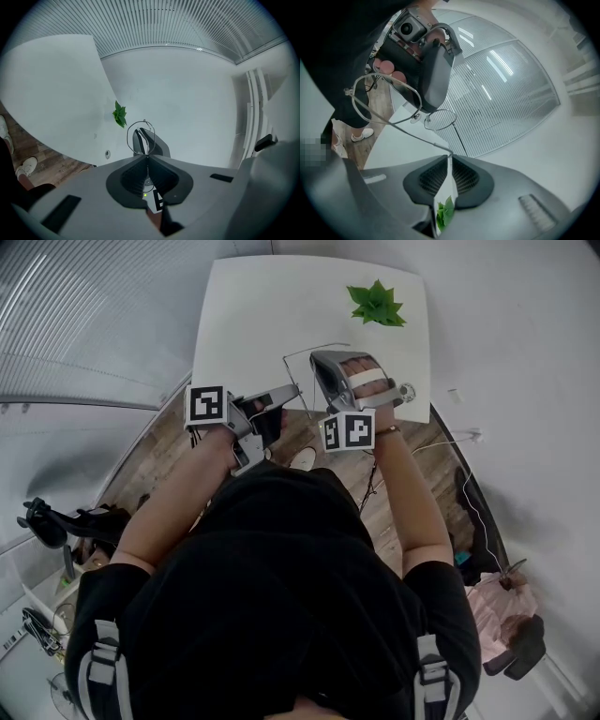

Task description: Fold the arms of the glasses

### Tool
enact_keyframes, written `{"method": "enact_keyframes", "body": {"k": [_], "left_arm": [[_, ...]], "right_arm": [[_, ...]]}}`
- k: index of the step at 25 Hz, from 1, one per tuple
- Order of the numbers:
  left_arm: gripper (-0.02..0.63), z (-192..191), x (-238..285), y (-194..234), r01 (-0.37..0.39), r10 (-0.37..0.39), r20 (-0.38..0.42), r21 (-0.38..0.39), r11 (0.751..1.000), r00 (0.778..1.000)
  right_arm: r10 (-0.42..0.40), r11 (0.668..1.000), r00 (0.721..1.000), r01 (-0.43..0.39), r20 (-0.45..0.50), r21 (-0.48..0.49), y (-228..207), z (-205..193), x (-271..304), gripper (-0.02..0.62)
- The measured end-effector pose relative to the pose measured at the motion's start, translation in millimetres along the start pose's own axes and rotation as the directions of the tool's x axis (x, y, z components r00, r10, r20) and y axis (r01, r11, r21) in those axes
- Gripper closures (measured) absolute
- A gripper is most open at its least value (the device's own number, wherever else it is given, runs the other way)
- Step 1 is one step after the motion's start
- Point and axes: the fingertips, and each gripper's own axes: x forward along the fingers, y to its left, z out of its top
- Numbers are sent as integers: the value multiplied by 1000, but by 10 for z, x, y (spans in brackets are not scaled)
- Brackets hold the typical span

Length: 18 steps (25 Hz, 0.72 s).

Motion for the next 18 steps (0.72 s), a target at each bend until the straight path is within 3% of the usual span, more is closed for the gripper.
{"method": "enact_keyframes", "body": {"k": [18], "left_arm": [[592,-50,39,-28,2,-2,-34,10,1000,999]], "right_arm": [[44,997,997,-39,71,-73,49,232,26,552]]}}
